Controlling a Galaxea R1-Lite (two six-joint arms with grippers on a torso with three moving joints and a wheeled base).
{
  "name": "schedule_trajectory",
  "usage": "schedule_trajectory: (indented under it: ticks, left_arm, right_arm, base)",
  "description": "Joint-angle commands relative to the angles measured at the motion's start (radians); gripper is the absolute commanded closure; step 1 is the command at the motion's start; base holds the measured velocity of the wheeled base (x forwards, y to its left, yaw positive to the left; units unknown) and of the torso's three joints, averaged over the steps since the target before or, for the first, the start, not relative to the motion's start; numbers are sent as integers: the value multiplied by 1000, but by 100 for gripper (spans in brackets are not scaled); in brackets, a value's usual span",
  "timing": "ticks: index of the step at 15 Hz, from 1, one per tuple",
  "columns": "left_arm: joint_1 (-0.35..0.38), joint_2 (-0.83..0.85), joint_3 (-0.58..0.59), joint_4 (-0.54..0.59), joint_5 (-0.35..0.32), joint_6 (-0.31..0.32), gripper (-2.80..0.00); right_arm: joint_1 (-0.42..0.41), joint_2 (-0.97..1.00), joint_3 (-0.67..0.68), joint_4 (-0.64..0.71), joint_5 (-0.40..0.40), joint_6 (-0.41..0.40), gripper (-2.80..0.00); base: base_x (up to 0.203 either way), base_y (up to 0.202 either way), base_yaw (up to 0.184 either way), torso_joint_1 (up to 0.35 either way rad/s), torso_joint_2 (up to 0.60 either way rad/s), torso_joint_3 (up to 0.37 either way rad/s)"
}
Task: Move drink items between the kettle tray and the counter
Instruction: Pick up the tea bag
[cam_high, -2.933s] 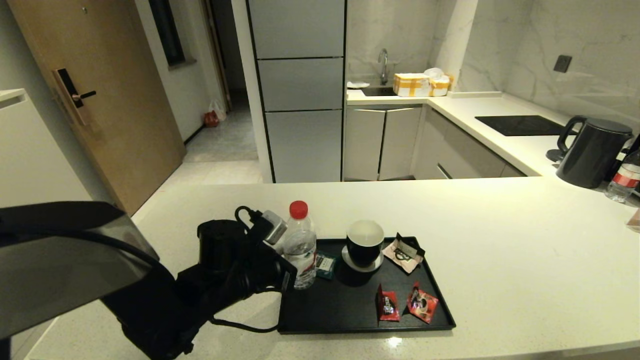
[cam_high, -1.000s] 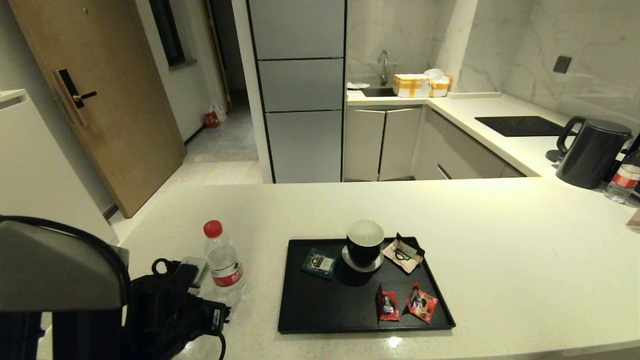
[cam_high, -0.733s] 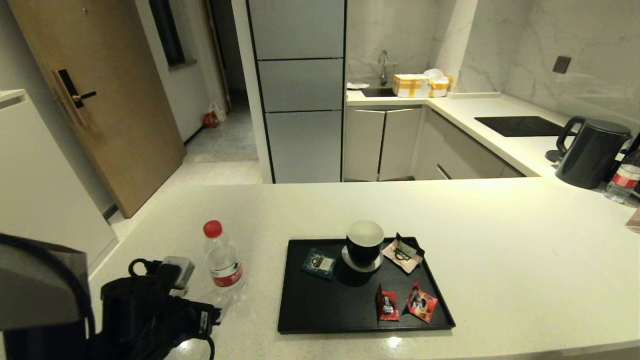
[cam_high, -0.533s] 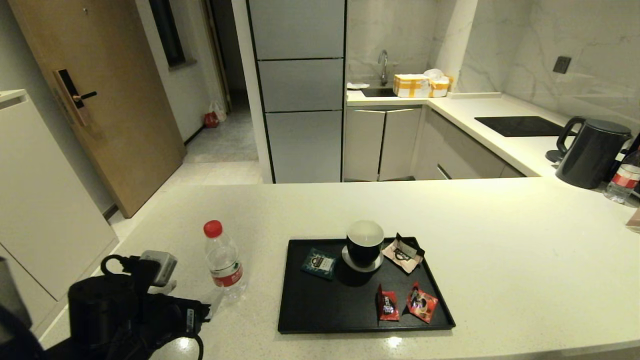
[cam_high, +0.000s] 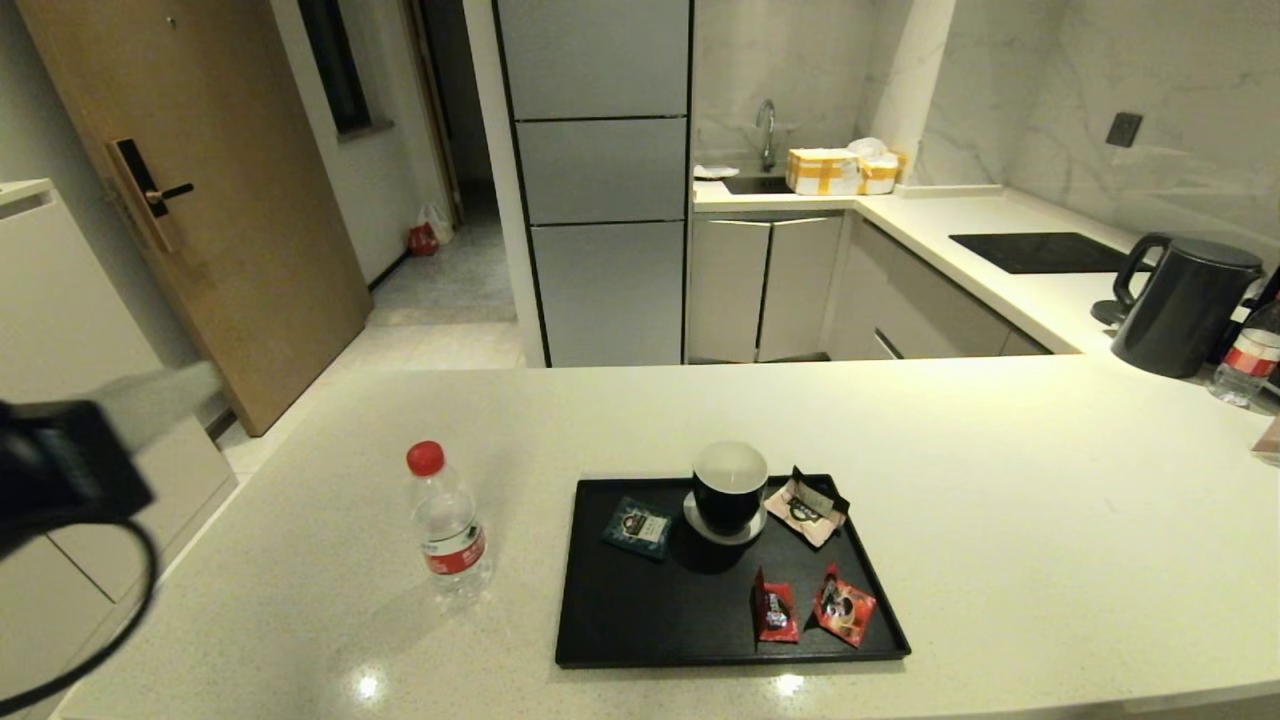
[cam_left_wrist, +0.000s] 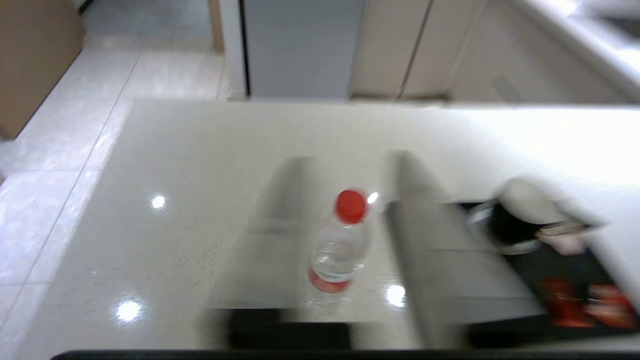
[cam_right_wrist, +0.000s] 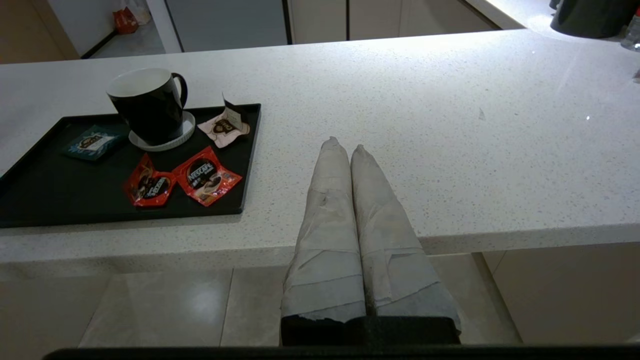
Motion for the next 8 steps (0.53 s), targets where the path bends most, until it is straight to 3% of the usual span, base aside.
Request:
schedule_trajectory:
  ticks: [1,4,8]
  left_arm:
    - [30,-368,-166,644,-12,-23,0]
    - [118,-613,-250,1034,-57,-40,0]
    - [194,-892,-225,1276,-120,-24,0]
  right_arm:
    - [1,0,2,0,0,0,0]
    - [1,0,2,0,0,0,0]
    - [2,0,2,0,2,0,0]
  base:
    - [0,0,0,0,0,0]
    - [0,0,0,0,0,0]
    - [0,0,0,0,0,0]
